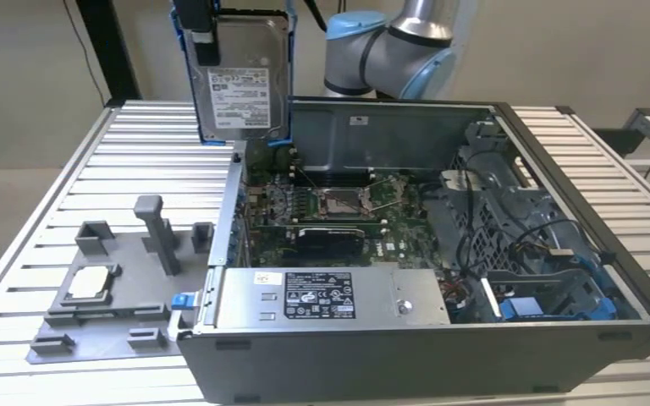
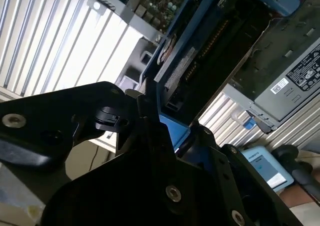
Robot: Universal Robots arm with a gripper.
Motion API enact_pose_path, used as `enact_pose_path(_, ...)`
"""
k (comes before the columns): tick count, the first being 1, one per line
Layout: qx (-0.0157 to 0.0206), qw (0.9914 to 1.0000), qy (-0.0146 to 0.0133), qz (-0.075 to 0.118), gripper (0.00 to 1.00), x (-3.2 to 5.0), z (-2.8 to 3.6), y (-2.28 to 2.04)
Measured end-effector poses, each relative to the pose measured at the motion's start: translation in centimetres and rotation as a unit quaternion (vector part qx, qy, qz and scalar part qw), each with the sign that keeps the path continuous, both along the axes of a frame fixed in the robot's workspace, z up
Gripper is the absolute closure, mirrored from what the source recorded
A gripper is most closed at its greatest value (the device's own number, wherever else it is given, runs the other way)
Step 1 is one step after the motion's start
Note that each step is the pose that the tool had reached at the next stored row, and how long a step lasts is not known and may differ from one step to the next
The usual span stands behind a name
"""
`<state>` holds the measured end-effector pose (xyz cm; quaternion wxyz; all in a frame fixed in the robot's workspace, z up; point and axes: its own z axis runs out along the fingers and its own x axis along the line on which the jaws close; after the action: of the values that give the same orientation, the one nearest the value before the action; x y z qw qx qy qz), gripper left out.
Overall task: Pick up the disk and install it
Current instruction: 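Pick up the disk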
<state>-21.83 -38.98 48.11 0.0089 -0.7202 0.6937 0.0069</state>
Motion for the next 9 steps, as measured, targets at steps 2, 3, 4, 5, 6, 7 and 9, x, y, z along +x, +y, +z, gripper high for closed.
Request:
enact_pose_path(2, 0.0001, 1.0, 0.0, 0.0, 1.0, 0.9, 0.0, 0.0)
enact_pose_path(3, 0.0002, 1.0, 0.0, 0.0, 1.0, 1.37, 0.0, 0.0)
enact_pose_path(4, 0.0003, 1.0, 0.0, 0.0, 1.0, 1.8, 0.0, 0.0)
enact_pose_path(5, 0.0003, 1.0, 0.0, 0.001, 1.0, 2.29, 0.0, 0.0)
enact_pose_path(6, 0.0004, 1.0, 0.0, 0.001, 1.0, 2.71, 0.0, 0.0)
enact_pose_path(7, 0.0004, 1.0, 0.0, 0.001, 1.0, 3.17, 0.0, 0.0)
enact_pose_path(9, 0.0006, 1.0, 0.0, 0.001, 1.0, 4.07, 0.0, 0.0)
